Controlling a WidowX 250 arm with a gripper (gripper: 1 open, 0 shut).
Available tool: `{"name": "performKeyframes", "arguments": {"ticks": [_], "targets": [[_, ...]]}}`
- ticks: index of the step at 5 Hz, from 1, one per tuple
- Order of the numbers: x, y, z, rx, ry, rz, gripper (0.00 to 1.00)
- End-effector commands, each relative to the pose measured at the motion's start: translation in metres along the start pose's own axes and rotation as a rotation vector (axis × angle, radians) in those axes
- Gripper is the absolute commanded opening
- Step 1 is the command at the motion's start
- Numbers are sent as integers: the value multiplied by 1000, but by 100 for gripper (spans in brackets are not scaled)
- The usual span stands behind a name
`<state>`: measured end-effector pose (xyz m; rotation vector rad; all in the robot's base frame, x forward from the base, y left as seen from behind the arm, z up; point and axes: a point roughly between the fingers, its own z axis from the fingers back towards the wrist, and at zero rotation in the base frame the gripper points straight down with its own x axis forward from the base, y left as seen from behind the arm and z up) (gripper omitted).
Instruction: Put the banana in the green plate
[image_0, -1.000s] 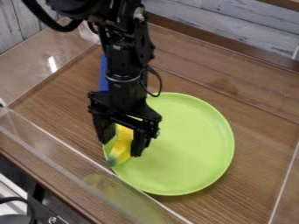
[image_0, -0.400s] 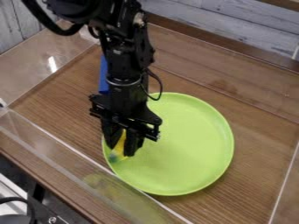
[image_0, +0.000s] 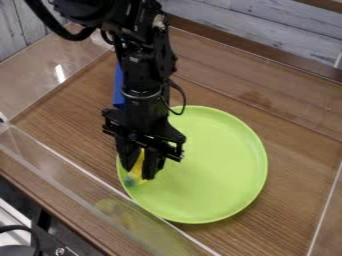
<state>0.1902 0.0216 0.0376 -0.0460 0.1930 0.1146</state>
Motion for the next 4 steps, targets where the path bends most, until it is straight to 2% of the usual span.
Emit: {"name": "performKeyframes", "arguments": {"ticks": [1,4], "targets": [[1,-3,9,0,-33,0,0],[0,-8,15,-4,-40,11,0]]}}
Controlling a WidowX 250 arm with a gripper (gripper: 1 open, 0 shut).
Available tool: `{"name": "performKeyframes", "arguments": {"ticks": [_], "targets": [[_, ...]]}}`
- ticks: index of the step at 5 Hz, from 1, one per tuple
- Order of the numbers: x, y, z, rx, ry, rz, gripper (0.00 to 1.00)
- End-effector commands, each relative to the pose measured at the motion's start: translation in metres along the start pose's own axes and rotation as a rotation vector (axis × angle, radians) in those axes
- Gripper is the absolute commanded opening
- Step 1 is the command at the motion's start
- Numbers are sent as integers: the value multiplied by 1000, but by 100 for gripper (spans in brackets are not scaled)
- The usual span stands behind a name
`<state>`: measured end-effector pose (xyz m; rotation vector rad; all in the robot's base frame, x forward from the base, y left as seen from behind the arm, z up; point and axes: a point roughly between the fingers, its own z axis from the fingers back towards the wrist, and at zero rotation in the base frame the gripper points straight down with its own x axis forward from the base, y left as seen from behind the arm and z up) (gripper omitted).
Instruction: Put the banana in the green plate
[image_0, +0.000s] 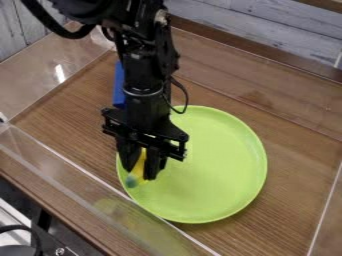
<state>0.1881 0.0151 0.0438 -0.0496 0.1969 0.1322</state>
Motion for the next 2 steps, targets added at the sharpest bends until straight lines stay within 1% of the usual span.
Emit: {"name": "performKeyframes", "arguments": {"ticks": [1,2], "targets": [[3,-3,11,-1,-46,-5,0],[3,-4,13,-3,-49,-2,0]]}}
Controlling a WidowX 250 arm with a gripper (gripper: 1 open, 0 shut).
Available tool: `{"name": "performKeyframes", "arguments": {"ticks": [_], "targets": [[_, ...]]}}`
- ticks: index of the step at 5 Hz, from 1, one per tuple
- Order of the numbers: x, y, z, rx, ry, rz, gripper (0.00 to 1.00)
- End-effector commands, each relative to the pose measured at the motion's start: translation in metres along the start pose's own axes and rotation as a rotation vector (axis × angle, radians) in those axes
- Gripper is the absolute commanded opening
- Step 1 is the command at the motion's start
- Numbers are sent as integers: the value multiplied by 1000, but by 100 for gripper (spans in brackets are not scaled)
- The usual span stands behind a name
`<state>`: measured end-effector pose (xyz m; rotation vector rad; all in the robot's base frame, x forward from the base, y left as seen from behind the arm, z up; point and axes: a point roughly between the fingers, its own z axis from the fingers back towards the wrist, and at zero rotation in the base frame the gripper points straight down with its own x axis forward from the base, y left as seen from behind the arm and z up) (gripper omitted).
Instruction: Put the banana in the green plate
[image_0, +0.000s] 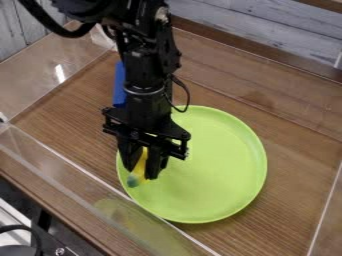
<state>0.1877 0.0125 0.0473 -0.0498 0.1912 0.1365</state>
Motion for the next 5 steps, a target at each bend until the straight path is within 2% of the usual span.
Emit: {"name": "performKeyframes", "arguments": {"ticks": [1,3,4,5], "targets": [[4,-3,11,-3,-44,-8,0],[4,-5,14,-5,-48,-11,0],[3,-8,18,-9,-48,-23,100],[2,-10,23,-13,-49,-33,100]]}}
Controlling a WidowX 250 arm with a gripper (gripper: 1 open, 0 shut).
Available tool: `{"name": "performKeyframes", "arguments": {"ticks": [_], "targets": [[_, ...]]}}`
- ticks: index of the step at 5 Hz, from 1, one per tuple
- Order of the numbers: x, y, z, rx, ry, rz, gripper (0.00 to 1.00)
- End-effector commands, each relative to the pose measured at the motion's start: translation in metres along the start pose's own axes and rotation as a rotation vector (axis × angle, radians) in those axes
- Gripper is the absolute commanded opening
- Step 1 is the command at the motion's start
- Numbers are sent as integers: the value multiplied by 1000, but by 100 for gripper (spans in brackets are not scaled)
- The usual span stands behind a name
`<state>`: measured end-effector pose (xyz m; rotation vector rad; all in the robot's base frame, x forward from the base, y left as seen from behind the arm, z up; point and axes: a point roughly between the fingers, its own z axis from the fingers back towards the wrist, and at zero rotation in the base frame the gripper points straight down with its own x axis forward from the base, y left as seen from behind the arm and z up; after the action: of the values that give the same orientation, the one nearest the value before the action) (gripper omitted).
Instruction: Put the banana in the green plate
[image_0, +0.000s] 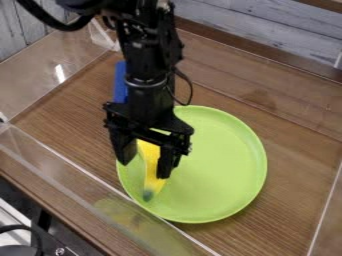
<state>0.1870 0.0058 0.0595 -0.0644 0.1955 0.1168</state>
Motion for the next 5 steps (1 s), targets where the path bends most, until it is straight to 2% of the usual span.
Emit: {"name": "performKeyframes", "arguments": {"ticks": [1,4,5], "targets": [[5,-3,23,-9,-66,-22,100],[3,-8,64,-34,-126,-53,100],[1,-11,71,-35,-142,-66,100]]}}
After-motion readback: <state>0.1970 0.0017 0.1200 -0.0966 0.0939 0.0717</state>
